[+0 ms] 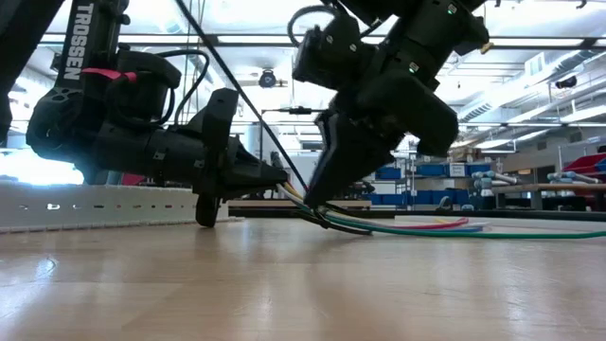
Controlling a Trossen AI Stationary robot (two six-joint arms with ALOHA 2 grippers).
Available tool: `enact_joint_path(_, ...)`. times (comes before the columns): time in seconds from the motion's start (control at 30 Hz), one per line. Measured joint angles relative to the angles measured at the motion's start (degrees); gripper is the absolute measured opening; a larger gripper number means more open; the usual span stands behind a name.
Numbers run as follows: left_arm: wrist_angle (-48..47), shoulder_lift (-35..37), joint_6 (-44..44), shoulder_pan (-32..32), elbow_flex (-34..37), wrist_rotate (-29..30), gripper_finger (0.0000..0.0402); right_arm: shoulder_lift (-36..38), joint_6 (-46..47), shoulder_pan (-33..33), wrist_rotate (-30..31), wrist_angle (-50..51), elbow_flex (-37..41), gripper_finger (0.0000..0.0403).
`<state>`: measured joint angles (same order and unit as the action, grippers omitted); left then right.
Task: Ziptie cables
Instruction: Wrap the cable wires with the black zip tie
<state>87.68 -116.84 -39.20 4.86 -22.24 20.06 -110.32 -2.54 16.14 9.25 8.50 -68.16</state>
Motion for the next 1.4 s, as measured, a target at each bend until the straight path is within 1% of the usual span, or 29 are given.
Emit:
enact_joint_path(0.1,0.00,0.00,0.00,0.00,0.00,0.01,0.0012,0.00,-0.57,0.00,-0.30,-1.54,0.02,0.0055)
enact_joint_path(0.2,-0.02,0.00,-0.02,0.00,0.00,0.01,0.0012,-0.02,-0.10,-0.37,-1.84,-1.76,0.02,0.0079)
enact_joint_path(0.33,-0.04,0.00,-0.02,0.00,0.00,0.01,0.0012,-0.04,0.36,-0.61,-2.90,-1.88,0.02,0.0100)
enact_joint_path(0.57,0.25,0.00,-0.08,0.00,0.00,-0.01,0.0012,-1.02,-0.12,-0.99,-3.01,-1.56,0.03,0.0103)
enact_joint_path(0.73,0.81,-0.02,-0.26,0.00,0.02,-0.03,0.0012,-4.40,-0.54,-1.09,-2.89,-2.27,0.09,0.0102)
enact_joint_path(0.8,0.85,-0.02,-0.24,0.00,0.02,-0.03,0.0012,-4.64,0.42,-1.14,-2.19,-2.31,-0.11,0.0097)
enact_joint_path(0.87,0.82,-0.02,-0.24,0.00,0.02,-0.08,0.0012,-4.70,1.58,-1.18,-2.19,-0.76,-0.09,0.0080)
enact_joint_path(0.97,0.92,-0.02,-0.24,0.00,0.05,-0.23,0.0012,-4.52,2.45,-1.16,-1.85,0.66,-0.07,0.0027)
enact_joint_path(1.03,0.81,-0.02,-0.18,0.00,0.07,-0.23,0.0012,-4.41,2.52,-1.20,-1.47,1.22,-0.07,0.0008)
enact_joint_path(1.23,0.99,-0.02,-0.15,0.00,0.40,-0.36,0.0011,-3.86,4.64,-0.43,2.71,1.91,0.00,0.0001)
enact_joint_path(1.4,2.47,0.04,-0.35,0.04,2.99,0.40,0.0008,-0.42,6.56,1.08,6.94,5.57,0.15,0.0000)
